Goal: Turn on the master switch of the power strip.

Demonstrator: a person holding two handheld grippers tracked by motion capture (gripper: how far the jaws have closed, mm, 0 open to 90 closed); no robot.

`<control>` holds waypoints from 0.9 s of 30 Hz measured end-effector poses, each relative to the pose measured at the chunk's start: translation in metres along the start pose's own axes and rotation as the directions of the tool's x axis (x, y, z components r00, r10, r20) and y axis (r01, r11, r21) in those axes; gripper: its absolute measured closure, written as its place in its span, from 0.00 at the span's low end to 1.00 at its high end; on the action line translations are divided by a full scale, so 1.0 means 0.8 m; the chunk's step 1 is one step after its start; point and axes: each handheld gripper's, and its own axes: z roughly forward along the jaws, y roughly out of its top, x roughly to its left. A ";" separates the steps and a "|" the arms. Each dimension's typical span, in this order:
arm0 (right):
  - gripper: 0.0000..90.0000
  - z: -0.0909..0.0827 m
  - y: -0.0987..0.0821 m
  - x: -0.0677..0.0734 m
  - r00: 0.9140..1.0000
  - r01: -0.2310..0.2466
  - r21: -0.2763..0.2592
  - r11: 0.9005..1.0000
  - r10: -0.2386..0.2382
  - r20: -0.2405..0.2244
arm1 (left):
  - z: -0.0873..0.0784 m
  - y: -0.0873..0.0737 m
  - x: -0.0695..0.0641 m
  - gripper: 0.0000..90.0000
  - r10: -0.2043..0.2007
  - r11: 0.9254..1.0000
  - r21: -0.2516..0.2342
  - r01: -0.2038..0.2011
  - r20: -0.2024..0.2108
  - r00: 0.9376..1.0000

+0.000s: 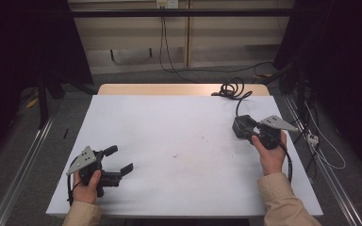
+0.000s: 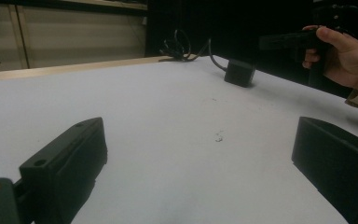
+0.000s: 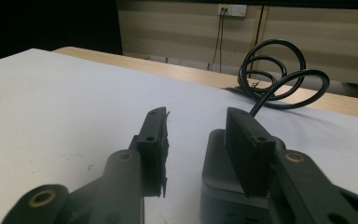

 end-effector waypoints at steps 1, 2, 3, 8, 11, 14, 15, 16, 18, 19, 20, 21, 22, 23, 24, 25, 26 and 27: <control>0.69 0.001 0.001 -0.001 1.000 0.002 -0.002 1.000 -0.002 0.000 | 0.000 0.000 0.000 0.03 0.001 1.000 0.001 -0.001 0.000 1.000; 0.71 0.001 0.002 -0.001 1.000 0.000 -0.003 1.000 0.000 -0.001 | 0.000 0.000 0.000 0.03 0.001 1.000 0.001 -0.001 0.000 1.000; 0.72 0.002 0.003 -0.002 1.000 0.003 -0.003 1.000 -0.003 0.001 | 0.000 0.000 0.000 0.03 0.001 1.000 0.001 -0.001 0.000 1.000; 0.78 0.006 0.002 -0.005 1.000 0.012 0.011 1.000 -0.012 0.003 | -0.001 0.000 0.000 0.03 0.000 1.000 -0.001 0.000 -0.003 1.000; 0.80 0.008 0.002 -0.007 1.000 0.007 0.021 1.000 -0.007 0.000 | -0.001 0.000 0.000 0.03 -0.001 1.000 -0.002 0.001 -0.001 1.000; 0.83 0.009 0.002 -0.008 1.000 0.003 0.023 1.000 -0.003 -0.006 | -0.001 0.000 0.000 0.03 -0.001 1.000 -0.001 0.001 0.000 1.000; 0.84 0.010 0.002 -0.009 1.000 -0.002 0.022 1.000 0.003 -0.009 | -0.001 0.000 0.000 0.03 -0.001 1.000 -0.001 0.001 0.000 1.000; 0.84 0.010 0.002 -0.009 1.000 -0.005 0.022 1.000 0.005 -0.011 | -0.001 -0.001 0.001 0.03 -0.002 1.000 -0.001 0.002 0.000 1.000; 0.85 0.011 0.002 -0.011 1.000 -0.011 0.029 1.000 0.011 -0.012 | -0.001 0.000 0.001 0.03 0.000 1.000 0.001 0.000 0.000 1.000; 0.86 0.012 0.003 -0.011 1.000 -0.021 0.028 0.999 0.022 -0.012 | -0.001 -0.001 0.001 0.03 -0.001 1.000 0.000 0.001 0.000 1.000; 0.87 0.012 0.003 -0.012 1.000 -0.024 0.029 0.999 0.025 -0.015 | -0.001 -0.001 0.001 0.03 -0.001 1.000 0.000 0.001 -0.001 1.000; 0.87 0.013 0.003 -0.013 0.999 -0.029 0.029 0.999 0.030 -0.014 | -0.001 -0.001 0.001 0.03 -0.001 1.000 0.001 0.001 -0.001 1.000; 0.88 0.013 0.003 -0.014 0.999 -0.030 0.030 0.999 0.031 -0.016 | -0.001 -0.001 0.001 0.03 -0.002 1.000 0.001 0.002 -0.001 1.000; 0.88 0.014 0.003 -0.014 0.999 -0.036 0.031 0.999 0.036 -0.017 | -0.001 -0.001 0.000 0.03 -0.004 1.000 0.001 0.004 -0.001 1.000; 0.88 0.014 0.004 -0.015 0.999 -0.037 0.034 0.999 0.037 -0.017 | -0.001 -0.001 0.001 0.03 -0.001 1.000 0.002 0.001 -0.001 1.000; 0.89 0.015 0.004 -0.015 0.999 -0.039 0.036 0.999 0.040 -0.017 | -0.001 -0.001 0.001 0.03 -0.001 1.000 0.001 0.001 -0.002 1.000; 0.89 0.015 0.004 -0.016 0.999 -0.040 0.037 0.999 0.040 -0.014 | -0.001 -0.001 0.001 0.03 -0.003 1.000 0.001 0.003 -0.001 1.000; 0.89 0.015 0.004 -0.017 0.999 -0.042 0.037 0.998 0.043 -0.015 | -0.001 -0.001 0.001 0.03 -0.003 1.000 0.000 0.003 -0.002 1.000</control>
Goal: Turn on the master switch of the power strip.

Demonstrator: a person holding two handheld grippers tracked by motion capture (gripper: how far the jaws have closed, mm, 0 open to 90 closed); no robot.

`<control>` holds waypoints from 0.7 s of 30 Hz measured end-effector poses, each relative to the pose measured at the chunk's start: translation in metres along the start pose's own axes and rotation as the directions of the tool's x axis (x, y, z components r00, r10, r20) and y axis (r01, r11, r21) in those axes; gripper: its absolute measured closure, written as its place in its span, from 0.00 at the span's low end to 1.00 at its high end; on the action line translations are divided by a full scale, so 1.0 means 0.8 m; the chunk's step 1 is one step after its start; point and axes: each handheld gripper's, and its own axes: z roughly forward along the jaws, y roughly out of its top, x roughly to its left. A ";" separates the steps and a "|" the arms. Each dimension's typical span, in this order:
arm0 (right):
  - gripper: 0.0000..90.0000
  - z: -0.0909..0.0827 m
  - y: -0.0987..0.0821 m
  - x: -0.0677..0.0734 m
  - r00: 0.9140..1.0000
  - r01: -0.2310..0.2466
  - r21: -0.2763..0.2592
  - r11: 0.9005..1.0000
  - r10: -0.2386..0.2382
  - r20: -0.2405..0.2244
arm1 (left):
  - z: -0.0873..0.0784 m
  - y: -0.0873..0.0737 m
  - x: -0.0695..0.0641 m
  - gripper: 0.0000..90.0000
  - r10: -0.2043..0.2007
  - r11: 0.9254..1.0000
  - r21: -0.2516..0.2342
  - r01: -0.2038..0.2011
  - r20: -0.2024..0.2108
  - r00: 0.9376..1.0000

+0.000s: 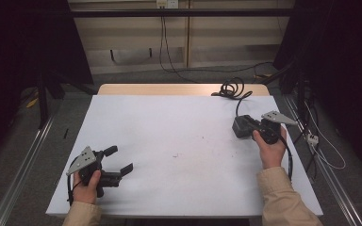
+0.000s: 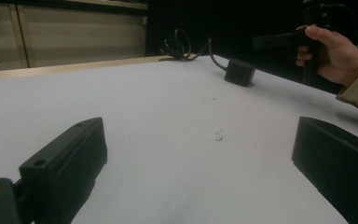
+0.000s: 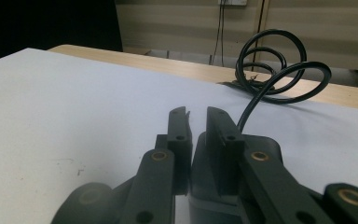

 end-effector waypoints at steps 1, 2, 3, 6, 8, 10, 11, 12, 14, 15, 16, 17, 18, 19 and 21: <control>0.90 0.000 0.000 -0.001 1.000 0.000 -0.004 1.000 0.000 -0.002 | 0.000 0.000 0.000 0.03 0.000 1.000 0.001 0.000 0.000 1.000; 0.90 0.000 0.000 -0.002 1.000 -0.003 -0.004 1.000 0.003 0.000 | 0.000 0.000 0.000 0.03 0.000 1.000 0.001 0.000 -0.001 1.000; 0.90 0.000 0.000 -0.002 1.000 -0.004 -0.006 1.000 0.004 -0.001 | 0.000 0.000 0.000 0.03 0.000 1.000 0.001 0.000 0.000 1.000; 0.91 0.000 0.000 -0.005 1.000 -0.011 -0.006 1.000 0.011 0.002 | 0.000 0.000 0.000 0.03 -0.005 1.000 -0.001 0.005 0.000 1.000; 0.91 0.000 0.001 -0.006 1.000 -0.011 -0.007 1.000 0.011 -0.001 | 0.000 0.000 0.000 0.03 -0.005 1.000 0.000 0.005 0.000 1.000; 0.92 0.001 0.002 -0.006 1.000 -0.006 -0.002 1.000 0.006 0.003 | 0.000 0.000 -0.001 0.03 -0.006 1.000 0.000 0.006 0.001 1.000; 0.92 0.001 0.002 -0.006 1.000 -0.009 -0.002 1.000 0.009 0.001 | 0.000 0.000 -0.001 0.03 -0.005 1.000 0.000 0.005 0.001 1.000; 0.93 0.002 0.002 -0.007 1.000 -0.010 -0.001 1.000 0.010 0.004 | 0.000 0.000 -0.001 0.03 -0.007 1.000 -0.001 0.007 0.002 1.000; 0.93 0.002 0.003 -0.008 1.000 -0.014 -0.002 1.000 0.014 0.004 | 0.000 -0.001 -0.001 0.03 -0.008 1.000 -0.002 0.008 0.003 1.000; 0.93 0.002 0.003 -0.009 1.000 -0.015 -0.002 1.000 0.015 0.002 | 0.000 -0.001 -0.001 0.03 -0.007 1.000 0.000 0.007 0.003 1.000; 0.94 0.002 0.003 -0.009 1.000 -0.017 0.000 1.000 0.017 0.003 | 0.000 -0.001 -0.001 0.03 -0.008 1.000 0.000 0.008 0.003 1.000; 0.94 0.002 0.003 -0.010 1.000 -0.018 0.001 1.000 0.018 0.004 | 0.001 -0.001 -0.001 0.03 -0.007 1.000 0.000 0.007 0.004 1.000; 0.94 0.003 0.003 -0.010 1.000 -0.018 0.002 1.000 0.018 0.001 | 0.001 -0.001 -0.001 0.03 -0.007 1.000 0.000 0.007 0.005 1.000; 0.94 0.003 0.002 -0.010 1.000 -0.016 0.008 1.000 0.016 0.002 | 0.001 -0.001 -0.001 0.03 -0.007 1.000 0.000 0.007 0.005 1.000; 0.95 0.005 0.001 -0.011 1.000 -0.013 0.013 1.000 0.013 0.005 | 0.001 -0.001 -0.001 0.03 -0.007 1.000 0.000 0.007 0.004 1.000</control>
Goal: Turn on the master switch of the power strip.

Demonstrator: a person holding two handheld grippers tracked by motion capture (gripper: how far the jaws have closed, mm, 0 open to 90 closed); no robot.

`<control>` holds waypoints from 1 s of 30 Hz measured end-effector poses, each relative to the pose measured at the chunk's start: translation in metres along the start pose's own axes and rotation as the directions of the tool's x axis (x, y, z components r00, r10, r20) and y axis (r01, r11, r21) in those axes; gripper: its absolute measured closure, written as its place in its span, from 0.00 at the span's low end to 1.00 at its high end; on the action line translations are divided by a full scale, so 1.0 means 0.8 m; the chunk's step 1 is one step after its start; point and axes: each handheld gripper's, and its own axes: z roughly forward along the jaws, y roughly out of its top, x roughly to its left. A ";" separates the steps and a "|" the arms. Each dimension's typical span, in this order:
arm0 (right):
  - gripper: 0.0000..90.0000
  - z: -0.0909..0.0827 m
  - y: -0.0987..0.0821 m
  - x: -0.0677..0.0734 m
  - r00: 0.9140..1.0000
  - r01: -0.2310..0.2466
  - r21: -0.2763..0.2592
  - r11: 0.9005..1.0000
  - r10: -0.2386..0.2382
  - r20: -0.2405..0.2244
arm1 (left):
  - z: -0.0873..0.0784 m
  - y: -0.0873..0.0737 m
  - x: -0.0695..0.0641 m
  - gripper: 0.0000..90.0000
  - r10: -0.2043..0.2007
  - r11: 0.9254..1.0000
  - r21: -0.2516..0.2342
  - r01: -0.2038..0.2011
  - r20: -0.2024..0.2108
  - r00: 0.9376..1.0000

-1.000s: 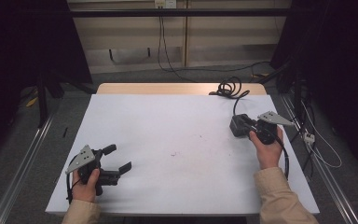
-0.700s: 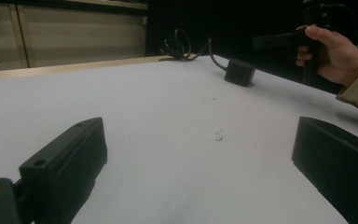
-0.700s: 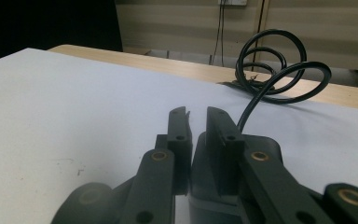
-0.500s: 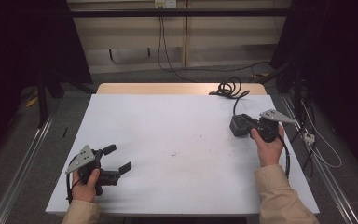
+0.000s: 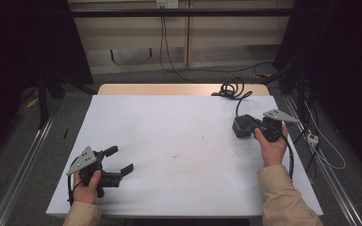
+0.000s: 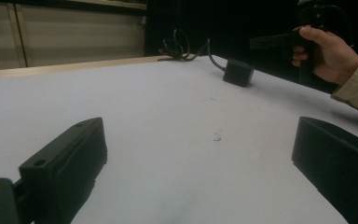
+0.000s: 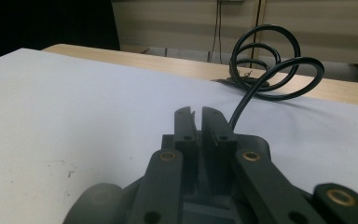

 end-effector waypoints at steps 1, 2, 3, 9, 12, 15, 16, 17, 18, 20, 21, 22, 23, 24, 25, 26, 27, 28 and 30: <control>0.96 0.000 0.000 -0.001 1.000 0.001 0.002 1.000 -0.001 0.002 | 0.000 0.000 0.000 0.03 0.000 1.000 0.000 0.000 0.000 1.000; 0.97 0.000 0.000 -0.001 1.000 0.000 0.004 1.000 0.000 0.006 | 0.000 0.000 0.000 0.03 -0.001 1.000 -0.001 0.001 0.000 1.000; 0.97 0.001 0.000 -0.001 1.000 0.000 0.006 1.000 -0.001 0.007 | 0.000 0.000 0.000 0.03 -0.001 1.000 0.000 0.001 0.000 1.000; 1.00 0.003 -0.001 -0.005 1.000 0.006 0.019 1.000 -0.006 0.015 | 0.000 0.000 0.000 0.03 -0.002 1.000 0.000 0.002 0.003 1.000; 1.00 0.004 -0.001 -0.006 1.000 0.004 0.019 1.000 -0.005 0.017 | 0.000 0.000 0.000 0.03 -0.003 1.000 0.000 0.003 0.002 1.000; 1.00 0.006 -0.001 -0.006 1.000 0.010 0.026 1.000 -0.011 0.021 | 0.001 -0.001 0.000 0.03 -0.004 1.000 0.001 0.004 0.002 1.000; 1.00 0.006 -0.002 -0.007 1.000 0.007 0.028 1.000 -0.008 0.017 | 0.001 -0.001 0.000 0.03 -0.003 1.000 0.002 0.003 0.003 1.000; 1.00 0.007 -0.003 -0.008 1.000 0.007 0.028 1.000 -0.007 0.019 | 0.001 -0.001 0.000 0.03 -0.002 1.000 0.002 0.002 0.003 1.000; 1.00 0.007 -0.003 -0.009 1.000 0.007 0.030 1.000 -0.008 0.021 | 0.001 -0.001 0.000 0.03 -0.003 1.000 0.002 0.003 0.003 1.000; 1.00 0.008 -0.004 -0.011 1.000 0.001 0.029 1.000 -0.001 0.020 | 0.000 -0.001 0.000 0.03 -0.005 1.000 0.001 0.005 0.001 1.000; 1.00 0.008 -0.004 -0.011 1.000 0.001 0.029 1.000 -0.002 0.023 | 0.000 -0.001 0.000 0.03 -0.005 1.000 0.001 0.005 0.001 1.000; 1.00 0.007 -0.004 -0.012 1.000 -0.002 0.028 1.000 0.002 0.025 | 0.001 -0.001 0.001 0.03 -0.005 1.000 0.001 0.005 0.001 1.000; 1.00 0.008 -0.004 -0.013 1.000 0.000 0.025 1.000 0.000 0.026 | 0.001 -0.001 0.001 0.03 -0.005 1.000 0.001 0.005 0.002 1.000; 1.00 0.008 -0.005 -0.013 1.000 0.000 0.025 1.000 0.000 0.027 | 0.001 -0.001 0.000 0.03 -0.005 1.000 0.001 0.005 0.001 1.000; 1.00 0.008 -0.005 -0.014 1.000 -0.003 0.026 1.000 0.003 0.027 | 0.001 -0.001 0.000 0.03 -0.005 1.000 0.002 0.005 0.002 1.000; 1.00 0.009 -0.006 -0.014 1.000 -0.003 0.025 1.000 0.002 0.029 | 0.001 -0.001 0.000 0.03 -0.004 1.000 0.002 0.004 0.002 1.000; 1.00 0.009 -0.006 -0.014 1.000 -0.006 0.026 1.000 0.005 0.029 | 0.001 -0.001 0.000 0.03 -0.005 1.000 0.002 0.005 0.003 1.000; 1.00 0.009 -0.006 -0.015 1.000 -0.004 0.030 1.000 0.003 0.030 | 0.001 -0.001 0.000 0.03 -0.005 1.000 0.002 0.005 0.004 1.000; 1.00 0.010 -0.007 -0.014 0.999 0.000 0.032 0.999 -0.001 0.034 | 0.001 -0.001 0.000 0.03 -0.005 1.000 0.002 0.005 0.003 1.000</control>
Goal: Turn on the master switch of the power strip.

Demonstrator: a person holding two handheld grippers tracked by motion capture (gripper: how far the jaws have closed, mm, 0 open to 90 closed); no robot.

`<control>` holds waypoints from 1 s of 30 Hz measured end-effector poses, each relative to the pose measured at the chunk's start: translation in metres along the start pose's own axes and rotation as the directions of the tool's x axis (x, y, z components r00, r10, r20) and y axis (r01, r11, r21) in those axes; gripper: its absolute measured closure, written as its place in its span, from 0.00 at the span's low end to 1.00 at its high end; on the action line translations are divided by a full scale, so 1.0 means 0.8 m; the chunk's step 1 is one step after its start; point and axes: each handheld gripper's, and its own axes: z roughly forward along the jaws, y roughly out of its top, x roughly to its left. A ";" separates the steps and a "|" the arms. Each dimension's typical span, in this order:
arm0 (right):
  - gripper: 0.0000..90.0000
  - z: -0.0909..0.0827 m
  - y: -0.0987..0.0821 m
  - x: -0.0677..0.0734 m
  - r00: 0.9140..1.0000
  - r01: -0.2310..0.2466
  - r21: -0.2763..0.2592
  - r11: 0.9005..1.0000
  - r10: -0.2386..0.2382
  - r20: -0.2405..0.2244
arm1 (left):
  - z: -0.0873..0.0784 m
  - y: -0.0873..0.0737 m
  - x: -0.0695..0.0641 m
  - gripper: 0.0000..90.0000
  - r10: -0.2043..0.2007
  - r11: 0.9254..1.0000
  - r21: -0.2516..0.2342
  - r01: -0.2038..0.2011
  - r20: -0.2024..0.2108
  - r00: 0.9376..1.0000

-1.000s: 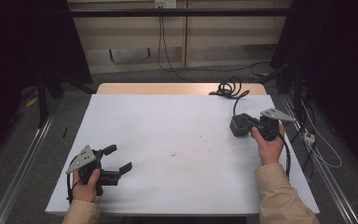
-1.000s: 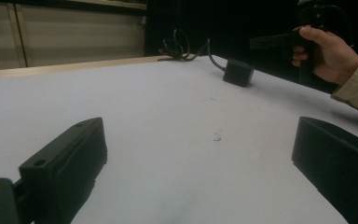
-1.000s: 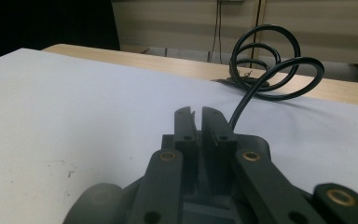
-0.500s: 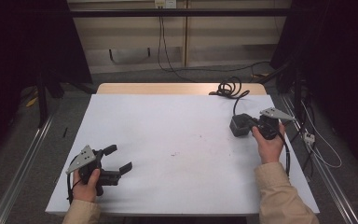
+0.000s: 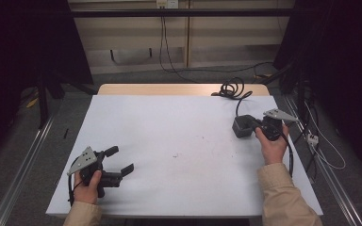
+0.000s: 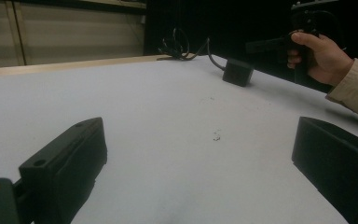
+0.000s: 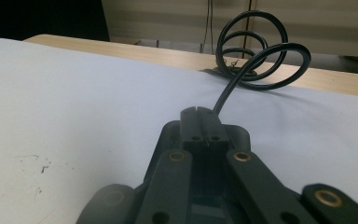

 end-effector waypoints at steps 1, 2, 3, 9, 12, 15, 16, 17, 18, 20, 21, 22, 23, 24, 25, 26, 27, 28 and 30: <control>1.00 0.000 0.000 0.000 1.000 0.001 -0.001 1.000 -0.001 0.000 | 0.000 0.000 0.000 0.03 -0.003 1.000 0.000 0.003 0.000 1.000; 1.00 0.000 0.000 0.000 1.000 0.002 -0.001 1.000 -0.002 0.002 | 0.000 0.000 0.000 0.03 -0.005 1.000 -0.001 0.005 -0.002 1.000; 1.00 0.000 0.000 -0.001 1.000 0.001 -0.001 1.000 -0.001 0.001 | 0.000 0.000 0.000 0.03 -0.004 1.000 -0.001 0.004 -0.001 1.000; 1.00 0.002 -0.004 -0.003 1.000 -0.006 0.013 1.000 0.006 0.001 | 0.001 -0.001 0.000 0.03 0.004 1.000 0.005 -0.004 0.000 1.000; 1.00 0.001 -0.004 -0.003 1.000 -0.005 0.019 1.000 0.005 0.001 | 0.001 0.000 0.000 0.03 0.003 1.000 0.004 -0.003 0.000 1.000; 1.00 0.001 -0.005 -0.001 1.000 0.001 0.028 1.000 -0.001 0.003 | 0.001 -0.001 0.001 0.03 0.004 1.000 0.005 -0.004 -0.001 1.000; 1.00 0.001 -0.006 -0.001 1.000 0.002 0.030 1.000 -0.002 0.002 | 0.001 -0.001 0.000 0.03 0.004 1.000 0.005 -0.004 -0.001 1.000; 1.00 0.002 -0.006 -0.001 1.000 0.004 0.032 0.999 -0.004 0.004 | 0.001 0.000 0.000 0.03 0.003 1.000 0.003 -0.003 -0.001 1.000; 1.00 0.002 -0.007 -0.002 1.000 0.001 0.033 0.999 -0.001 0.004 | 0.001 0.000 0.000 0.03 0.003 1.000 0.003 -0.003 0.001 1.000; 1.00 0.001 -0.007 -0.002 1.000 0.001 0.034 0.999 -0.002 0.004 | 0.001 -0.001 0.000 0.03 0.000 1.000 0.003 0.000 0.000 1.000; 1.00 0.001 -0.007 -0.002 1.000 0.004 0.034 0.999 -0.004 0.005 | 0.001 -0.001 0.000 0.03 -0.002 1.000 0.003 0.002 -0.001 1.000; 1.00 0.001 -0.008 -0.002 1.000 0.006 0.033 0.999 -0.006 0.005 | 0.001 -0.001 0.000 0.03 -0.001 1.000 0.003 0.001 -0.001 1.000; 1.00 0.001 -0.008 -0.002 1.000 0.007 0.032 0.999 -0.007 0.005 | 0.001 0.000 0.000 0.03 0.002 1.000 0.003 -0.002 0.000 1.000; 1.00 0.001 -0.008 -0.002 1.000 0.008 0.032 0.999 -0.009 0.005 | 0.001 0.000 0.000 0.03 0.002 1.000 0.002 -0.002 0.001 1.000; 1.00 0.001 -0.008 -0.002 1.000 0.012 0.031 0.999 -0.012 0.008 | 0.001 0.000 0.000 0.03 0.002 1.000 0.002 -0.002 0.000 1.000; 1.00 0.001 -0.008 -0.002 1.000 0.010 0.030 0.999 -0.010 0.007 | 0.001 0.000 0.000 0.03 -0.002 1.000 0.000 0.002 -0.001 1.000; 1.00 0.001 -0.009 -0.001 1.000 0.015 0.030 0.999 -0.015 0.007 | 0.001 0.000 0.000 0.03 -0.004 1.000 -0.001 0.004 -0.002 1.000; 1.00 0.001 -0.009 -0.001 1.000 0.018 0.029 0.999 -0.018 0.007 | 0.001 0.000 0.000 0.03 -0.005 1.000 -0.002 0.005 -0.002 1.000; 1.00 0.001 -0.010 -0.001 1.000 0.025 0.030 0.999 -0.025 0.009 | 0.000 0.000 0.000 0.03 -0.006 1.000 -0.002 0.006 -0.004 1.000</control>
